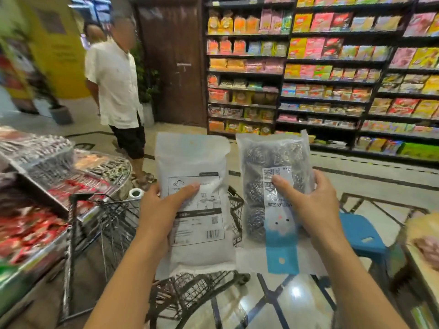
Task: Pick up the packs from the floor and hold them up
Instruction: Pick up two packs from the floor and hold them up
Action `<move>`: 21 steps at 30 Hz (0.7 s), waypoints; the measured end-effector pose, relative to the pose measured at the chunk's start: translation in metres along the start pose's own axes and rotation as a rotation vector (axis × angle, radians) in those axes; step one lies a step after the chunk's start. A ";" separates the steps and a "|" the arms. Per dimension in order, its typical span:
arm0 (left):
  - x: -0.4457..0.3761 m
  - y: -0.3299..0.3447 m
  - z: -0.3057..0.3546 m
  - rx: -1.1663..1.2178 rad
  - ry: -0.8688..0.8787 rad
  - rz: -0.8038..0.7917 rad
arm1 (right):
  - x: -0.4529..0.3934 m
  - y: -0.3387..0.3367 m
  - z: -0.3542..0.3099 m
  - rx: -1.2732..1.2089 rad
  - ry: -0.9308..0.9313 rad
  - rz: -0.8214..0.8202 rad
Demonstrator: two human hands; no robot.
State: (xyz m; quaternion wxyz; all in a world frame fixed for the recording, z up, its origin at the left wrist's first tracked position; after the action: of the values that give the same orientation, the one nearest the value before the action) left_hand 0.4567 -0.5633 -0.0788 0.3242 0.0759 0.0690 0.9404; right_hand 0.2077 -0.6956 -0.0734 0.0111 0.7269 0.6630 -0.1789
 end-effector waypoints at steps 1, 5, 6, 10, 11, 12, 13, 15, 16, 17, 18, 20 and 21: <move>-0.013 -0.002 -0.003 0.003 -0.002 0.025 | -0.009 0.015 0.003 -0.005 0.009 -0.031; -0.068 -0.013 -0.011 0.016 0.002 0.102 | -0.045 0.085 0.010 -0.014 0.002 -0.128; -0.082 -0.016 -0.013 0.014 0.003 0.121 | -0.053 0.104 0.013 -0.012 0.002 -0.154; -0.145 -0.029 -0.023 0.045 -0.026 0.200 | -0.089 0.179 0.028 -0.019 0.030 -0.247; -0.159 -0.033 -0.026 0.051 -0.035 0.221 | -0.096 0.195 0.032 -0.007 0.034 -0.260; -0.174 -0.037 -0.031 0.057 -0.042 0.241 | -0.104 0.212 0.037 0.008 0.032 -0.276; -0.187 -0.041 -0.036 0.062 -0.049 0.255 | -0.111 0.228 0.041 0.019 0.019 -0.294; -0.208 -0.046 -0.047 0.070 -0.056 0.273 | -0.123 0.253 0.053 0.029 0.026 -0.296; -0.218 -0.050 -0.054 0.069 -0.066 0.289 | -0.127 0.266 0.061 0.038 0.038 -0.317; -0.227 -0.053 -0.062 0.065 -0.079 0.304 | -0.130 0.279 0.068 0.046 0.053 -0.344; -0.236 -0.056 -0.071 0.062 -0.095 0.319 | -0.133 0.290 0.076 0.052 0.074 -0.375; -0.251 -0.061 -0.090 0.068 -0.131 0.354 | -0.138 0.311 0.092 0.064 0.109 -0.423; -0.259 -0.063 -0.100 0.071 -0.147 0.364 | -0.140 0.321 0.099 0.071 0.121 -0.444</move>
State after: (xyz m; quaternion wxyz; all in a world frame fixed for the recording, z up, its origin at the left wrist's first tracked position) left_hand 0.6772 -0.6830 -0.2138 0.1502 0.1668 0.0636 0.9724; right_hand 0.4857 -0.8939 -0.1989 -0.0937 0.5727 0.7992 -0.1562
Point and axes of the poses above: each hand's wrist, its own x-axis away from the middle knuckle, its own y-axis out of the palm, z = x × y, the point moved 4 cm from there along -x, towards the middle knuckle, and after that the axes turned 8 degrees about z, right-handed, at the moved point
